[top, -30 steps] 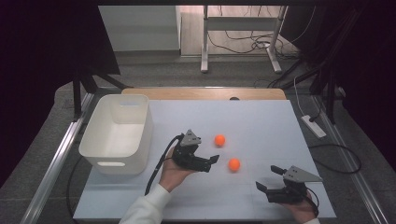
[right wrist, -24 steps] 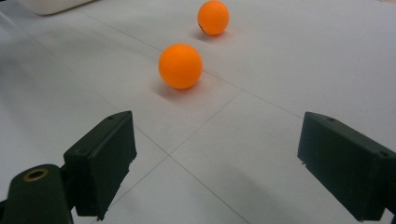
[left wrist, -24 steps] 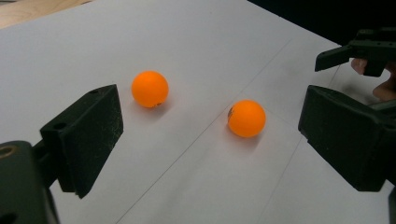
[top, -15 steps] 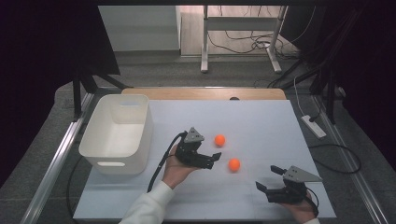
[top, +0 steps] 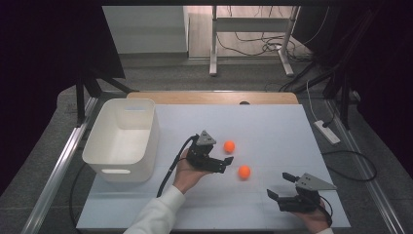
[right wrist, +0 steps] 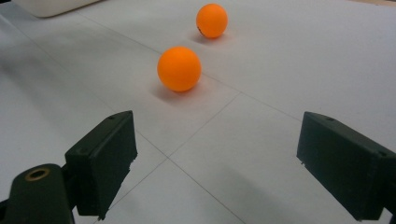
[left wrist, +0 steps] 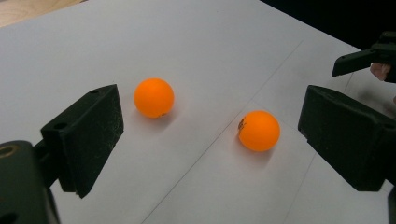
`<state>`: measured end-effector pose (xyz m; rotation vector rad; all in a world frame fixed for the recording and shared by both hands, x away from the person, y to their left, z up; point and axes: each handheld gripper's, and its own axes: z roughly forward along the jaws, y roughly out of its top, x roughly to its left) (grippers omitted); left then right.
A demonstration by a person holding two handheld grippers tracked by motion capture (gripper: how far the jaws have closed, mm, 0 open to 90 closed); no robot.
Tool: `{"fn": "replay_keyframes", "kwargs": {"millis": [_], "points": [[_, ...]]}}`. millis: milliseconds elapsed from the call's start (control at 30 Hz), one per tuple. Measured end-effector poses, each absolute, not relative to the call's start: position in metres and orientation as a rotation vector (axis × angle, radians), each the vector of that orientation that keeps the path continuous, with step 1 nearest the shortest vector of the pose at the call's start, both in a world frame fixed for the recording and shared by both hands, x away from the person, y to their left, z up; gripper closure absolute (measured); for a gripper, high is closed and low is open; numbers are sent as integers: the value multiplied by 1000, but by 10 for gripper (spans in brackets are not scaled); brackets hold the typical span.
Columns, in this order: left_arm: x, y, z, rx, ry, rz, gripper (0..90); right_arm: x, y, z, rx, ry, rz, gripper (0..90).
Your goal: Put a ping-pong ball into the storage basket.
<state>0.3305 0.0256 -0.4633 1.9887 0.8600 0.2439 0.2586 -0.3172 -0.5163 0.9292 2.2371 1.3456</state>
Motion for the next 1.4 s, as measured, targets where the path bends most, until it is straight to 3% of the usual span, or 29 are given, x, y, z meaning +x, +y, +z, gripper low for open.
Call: {"fn": "replay_keyframes", "kwargs": {"millis": [1400], "points": [[365,-4,-474,2045,866,213,83,262,-316,-517,938,2234,1352,120]]}}
